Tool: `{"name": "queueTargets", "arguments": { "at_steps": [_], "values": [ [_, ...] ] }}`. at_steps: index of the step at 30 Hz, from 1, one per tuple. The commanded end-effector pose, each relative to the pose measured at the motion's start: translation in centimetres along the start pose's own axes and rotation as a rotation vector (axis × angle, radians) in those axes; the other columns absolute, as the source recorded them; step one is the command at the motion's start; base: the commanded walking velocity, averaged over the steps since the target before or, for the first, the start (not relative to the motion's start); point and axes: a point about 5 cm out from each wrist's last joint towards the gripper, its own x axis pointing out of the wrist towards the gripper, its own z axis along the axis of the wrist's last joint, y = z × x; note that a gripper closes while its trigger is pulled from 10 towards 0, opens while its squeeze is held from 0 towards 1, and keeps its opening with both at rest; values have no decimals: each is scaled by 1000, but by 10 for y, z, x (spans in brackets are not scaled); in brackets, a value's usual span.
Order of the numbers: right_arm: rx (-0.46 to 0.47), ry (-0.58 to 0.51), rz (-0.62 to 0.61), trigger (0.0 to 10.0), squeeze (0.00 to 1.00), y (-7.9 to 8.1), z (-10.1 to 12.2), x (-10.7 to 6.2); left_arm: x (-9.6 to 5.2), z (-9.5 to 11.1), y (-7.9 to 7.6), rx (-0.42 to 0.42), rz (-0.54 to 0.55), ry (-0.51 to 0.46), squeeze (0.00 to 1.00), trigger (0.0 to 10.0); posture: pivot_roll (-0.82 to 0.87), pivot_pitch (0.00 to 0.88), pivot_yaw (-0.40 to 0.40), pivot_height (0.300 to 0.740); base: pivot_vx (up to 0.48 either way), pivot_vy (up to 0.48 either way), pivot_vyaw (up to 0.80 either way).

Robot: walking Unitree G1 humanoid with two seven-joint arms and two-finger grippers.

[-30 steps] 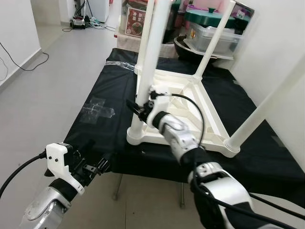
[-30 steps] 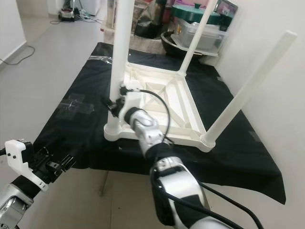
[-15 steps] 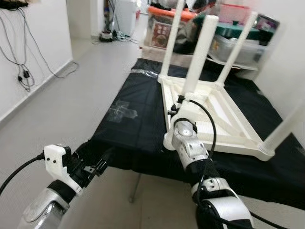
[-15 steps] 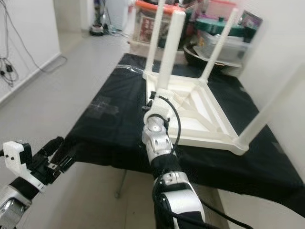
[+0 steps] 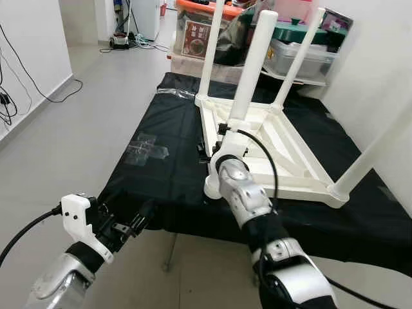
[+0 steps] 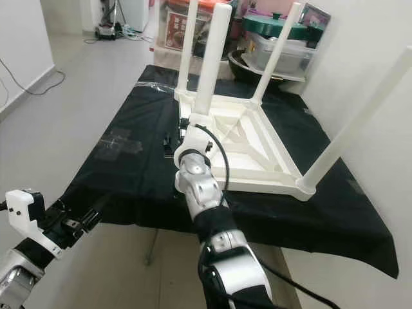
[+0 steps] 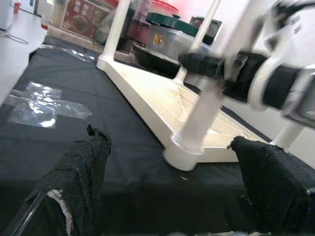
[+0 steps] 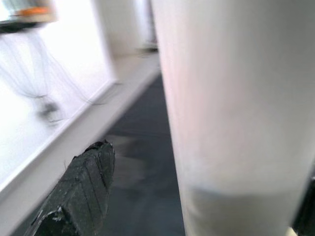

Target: Building children table

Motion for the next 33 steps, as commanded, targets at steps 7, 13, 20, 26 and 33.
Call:
{"name": "queueTargets", "arguments": {
  "at_steps": [7,13,20,26,33],
  "values": [
    [-80,8,416,10000,0,83,5,-6,3,-2,-2,-14,-18,1,0,10000,189,0,-196,740,0,0,0],
    [-120,55,453,10000,0,110,-8,-1,4,-3,-2,-10,-10,-3,0,10000,209,0,-215,740,0,0,0],
    [-237,205,233,10000,0,41,-33,7,2,-2,-5,-7,0,-7,0,10000,174,0,-206,740,0,0,0],
    [-222,217,186,10000,0,-19,-27,-20,1,-1,-5,19,10,-2,0,10000,134,0,-177,740,0,0,0],
    [-202,236,357,10000,0,-30,-23,-65,-1,2,-2,92,56,21,0,10000,114,0,-159,740,0,0,0]
  ]
}}
